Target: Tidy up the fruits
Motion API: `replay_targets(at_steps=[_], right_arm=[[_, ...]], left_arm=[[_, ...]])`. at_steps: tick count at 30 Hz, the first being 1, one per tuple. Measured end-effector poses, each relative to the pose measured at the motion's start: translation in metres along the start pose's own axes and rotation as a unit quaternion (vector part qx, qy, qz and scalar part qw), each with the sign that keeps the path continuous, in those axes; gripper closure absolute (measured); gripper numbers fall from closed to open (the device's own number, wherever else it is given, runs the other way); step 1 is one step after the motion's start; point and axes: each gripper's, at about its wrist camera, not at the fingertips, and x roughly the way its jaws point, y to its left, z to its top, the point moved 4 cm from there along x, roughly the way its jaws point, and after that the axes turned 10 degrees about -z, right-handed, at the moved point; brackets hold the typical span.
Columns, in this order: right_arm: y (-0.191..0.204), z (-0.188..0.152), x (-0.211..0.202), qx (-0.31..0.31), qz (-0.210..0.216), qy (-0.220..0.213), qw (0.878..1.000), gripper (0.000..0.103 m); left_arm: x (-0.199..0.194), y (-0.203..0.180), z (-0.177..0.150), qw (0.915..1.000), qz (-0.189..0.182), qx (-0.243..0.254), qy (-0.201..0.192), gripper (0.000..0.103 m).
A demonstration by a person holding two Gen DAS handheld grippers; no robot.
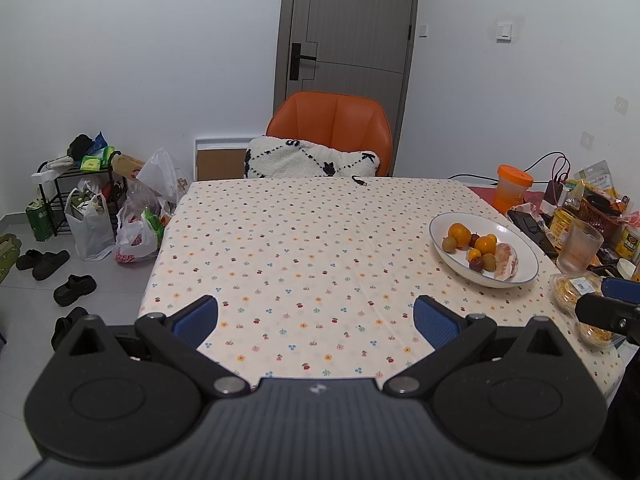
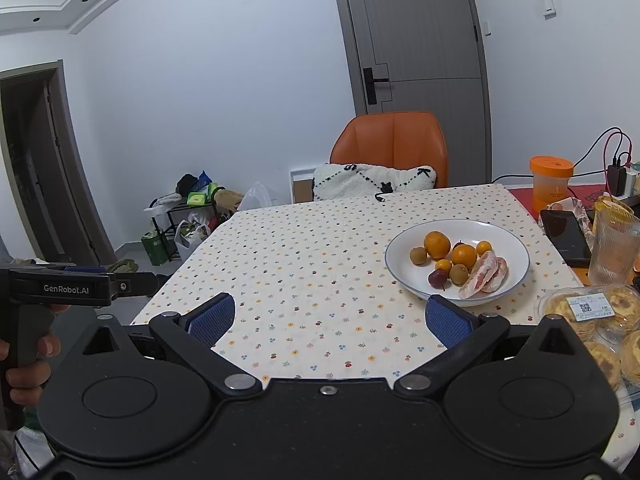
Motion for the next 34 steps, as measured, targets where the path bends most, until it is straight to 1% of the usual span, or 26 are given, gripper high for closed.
replay_targets(at_steps=[34], right_arm=[[-0.0020, -0.0021, 0.0012, 0.001, -0.003, 0.002, 1.000, 0.000]], left_arm=[[0.0029, -0.0052, -0.0031, 0.9999, -0.009, 0.005, 0.002, 0.000]])
